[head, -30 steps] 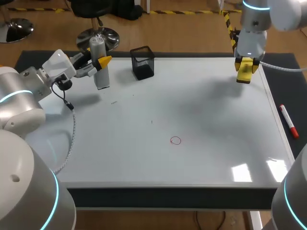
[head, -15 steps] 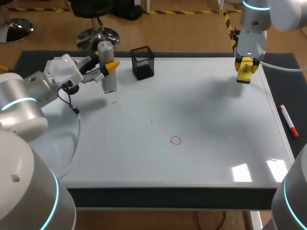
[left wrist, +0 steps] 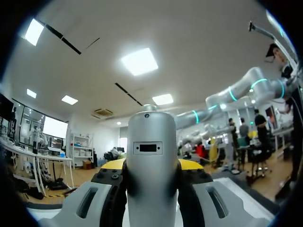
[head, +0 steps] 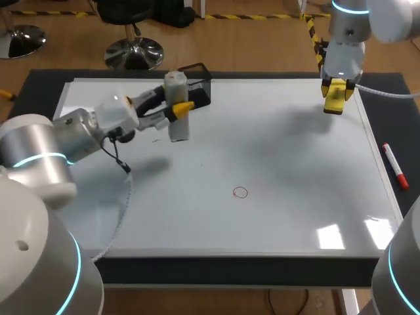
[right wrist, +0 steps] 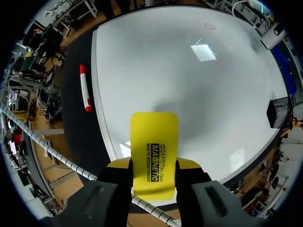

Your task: Pick up the inspection probe, press it on each red-marked spot on the whiteboard one by one, put down the probe, pick up the eraser, and wipe off all the red marks.

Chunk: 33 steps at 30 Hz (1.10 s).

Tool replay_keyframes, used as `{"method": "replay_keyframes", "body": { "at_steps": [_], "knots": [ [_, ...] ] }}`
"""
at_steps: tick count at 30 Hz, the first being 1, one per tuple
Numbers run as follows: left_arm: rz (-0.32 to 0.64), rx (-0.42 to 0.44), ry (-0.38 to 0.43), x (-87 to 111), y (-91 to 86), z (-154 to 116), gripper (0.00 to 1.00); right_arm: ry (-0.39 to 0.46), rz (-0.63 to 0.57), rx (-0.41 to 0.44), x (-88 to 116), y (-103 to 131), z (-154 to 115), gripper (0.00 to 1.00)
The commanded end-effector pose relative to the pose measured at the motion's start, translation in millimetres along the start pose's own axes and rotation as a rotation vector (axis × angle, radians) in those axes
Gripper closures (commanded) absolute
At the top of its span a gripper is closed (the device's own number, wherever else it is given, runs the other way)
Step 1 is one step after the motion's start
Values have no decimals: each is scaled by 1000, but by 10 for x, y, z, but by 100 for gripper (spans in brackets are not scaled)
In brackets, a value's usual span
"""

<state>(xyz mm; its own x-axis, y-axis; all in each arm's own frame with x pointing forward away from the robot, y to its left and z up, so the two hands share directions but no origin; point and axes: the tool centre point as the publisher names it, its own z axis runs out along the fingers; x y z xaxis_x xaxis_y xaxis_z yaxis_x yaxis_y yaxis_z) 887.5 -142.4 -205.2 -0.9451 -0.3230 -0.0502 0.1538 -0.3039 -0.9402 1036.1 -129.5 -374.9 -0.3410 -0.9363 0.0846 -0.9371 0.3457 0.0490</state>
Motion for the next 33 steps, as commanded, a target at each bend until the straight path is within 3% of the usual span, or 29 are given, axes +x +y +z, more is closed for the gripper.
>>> {"method": "replay_keyframes", "body": {
  "at_steps": [1,12,21,33],
  "knots": [
    [-2,11,36,206,73,196,100,3,-2,0,5,-6,-13,100],
    [-27,30,167,794,138,528,100,3,-2,0,5,-6,-13,100],
    [-100,71,220,1252,358,639,100,3,-2,0,5,-6,-13,100],
    [-188,113,238,1500,601,695,100,3,-2,0,5,-6,-13,100]
  ]
}}
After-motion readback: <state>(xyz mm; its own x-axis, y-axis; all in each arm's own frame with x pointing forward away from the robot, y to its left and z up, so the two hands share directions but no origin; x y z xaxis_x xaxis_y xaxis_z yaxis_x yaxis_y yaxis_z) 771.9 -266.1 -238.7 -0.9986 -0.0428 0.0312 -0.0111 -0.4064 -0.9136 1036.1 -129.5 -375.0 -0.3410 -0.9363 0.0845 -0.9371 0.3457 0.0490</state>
